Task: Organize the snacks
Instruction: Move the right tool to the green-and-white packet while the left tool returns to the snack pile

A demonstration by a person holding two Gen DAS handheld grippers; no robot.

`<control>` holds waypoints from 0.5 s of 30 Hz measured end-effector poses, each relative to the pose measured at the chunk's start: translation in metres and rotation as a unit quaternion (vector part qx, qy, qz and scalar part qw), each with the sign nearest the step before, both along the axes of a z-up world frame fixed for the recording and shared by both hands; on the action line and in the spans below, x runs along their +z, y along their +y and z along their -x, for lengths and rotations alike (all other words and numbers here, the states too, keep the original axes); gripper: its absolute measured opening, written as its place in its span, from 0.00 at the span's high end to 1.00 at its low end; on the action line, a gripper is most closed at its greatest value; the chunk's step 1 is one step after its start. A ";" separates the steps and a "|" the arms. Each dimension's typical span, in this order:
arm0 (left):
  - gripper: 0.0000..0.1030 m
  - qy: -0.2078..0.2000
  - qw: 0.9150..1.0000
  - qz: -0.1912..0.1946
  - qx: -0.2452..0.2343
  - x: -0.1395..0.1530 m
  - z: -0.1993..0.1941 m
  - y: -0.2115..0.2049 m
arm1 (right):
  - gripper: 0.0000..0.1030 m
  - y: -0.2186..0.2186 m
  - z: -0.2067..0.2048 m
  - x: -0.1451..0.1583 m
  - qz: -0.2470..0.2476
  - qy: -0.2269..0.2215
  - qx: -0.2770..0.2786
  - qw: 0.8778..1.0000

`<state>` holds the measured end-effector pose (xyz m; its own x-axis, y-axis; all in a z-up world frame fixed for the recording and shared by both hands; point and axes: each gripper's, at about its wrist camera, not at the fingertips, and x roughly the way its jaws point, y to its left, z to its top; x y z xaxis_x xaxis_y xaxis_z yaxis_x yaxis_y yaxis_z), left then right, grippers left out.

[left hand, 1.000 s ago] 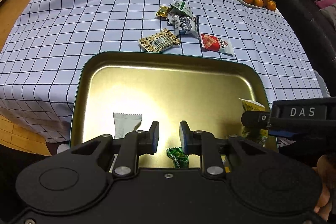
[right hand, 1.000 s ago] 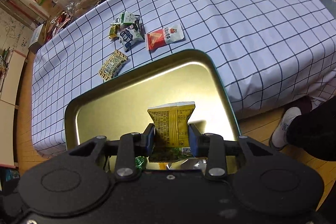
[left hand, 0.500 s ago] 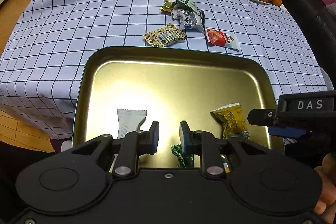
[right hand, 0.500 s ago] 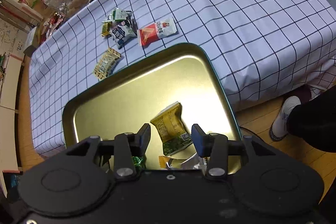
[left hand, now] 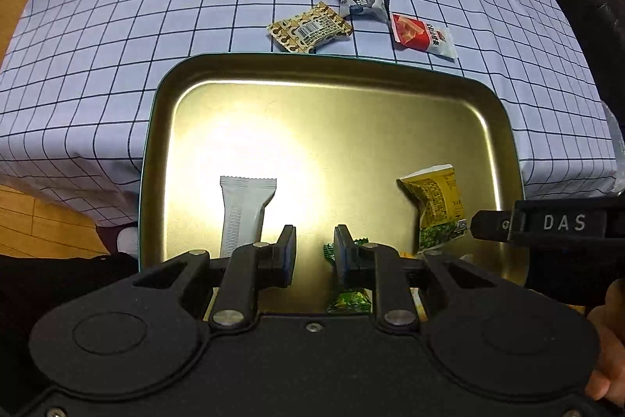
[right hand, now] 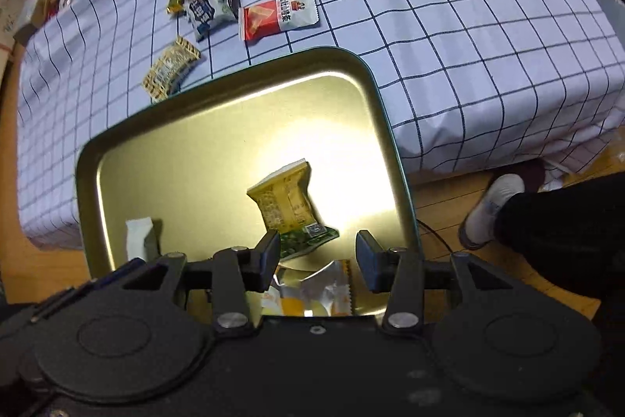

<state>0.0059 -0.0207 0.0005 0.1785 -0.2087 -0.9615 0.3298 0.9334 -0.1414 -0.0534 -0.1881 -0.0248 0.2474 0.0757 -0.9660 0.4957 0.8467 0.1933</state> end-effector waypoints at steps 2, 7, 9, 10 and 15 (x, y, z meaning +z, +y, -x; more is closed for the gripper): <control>0.70 0.006 1.000 0.002 0.010 0.005 -0.009 -0.001 | 0.56 0.000 -0.008 0.003 0.009 0.012 0.018 1.000; 0.70 -0.031 0.999 -0.018 0.035 0.028 -0.040 -0.004 | 0.56 -0.010 -0.034 0.020 0.019 0.018 0.050 0.998; 0.70 -0.057 0.997 -0.027 0.044 0.038 -0.057 -0.007 | 0.56 -0.016 -0.049 0.030 0.016 0.013 0.053 0.998; 0.70 -0.070 0.996 -0.031 0.049 0.043 -0.065 -0.008 | 0.56 -0.021 -0.058 0.035 0.014 0.010 0.053 0.998; 0.70 -0.123 0.990 -0.036 0.066 0.062 -0.111 -0.017 | 0.56 -0.037 -0.107 0.054 0.009 -0.001 0.044 0.999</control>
<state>0.1167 -0.0373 0.0628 0.4294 -0.0997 -0.8976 0.2204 0.9754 -0.0030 0.0532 -0.2253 0.0295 0.2431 0.0807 -0.9666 0.4180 0.8905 0.1795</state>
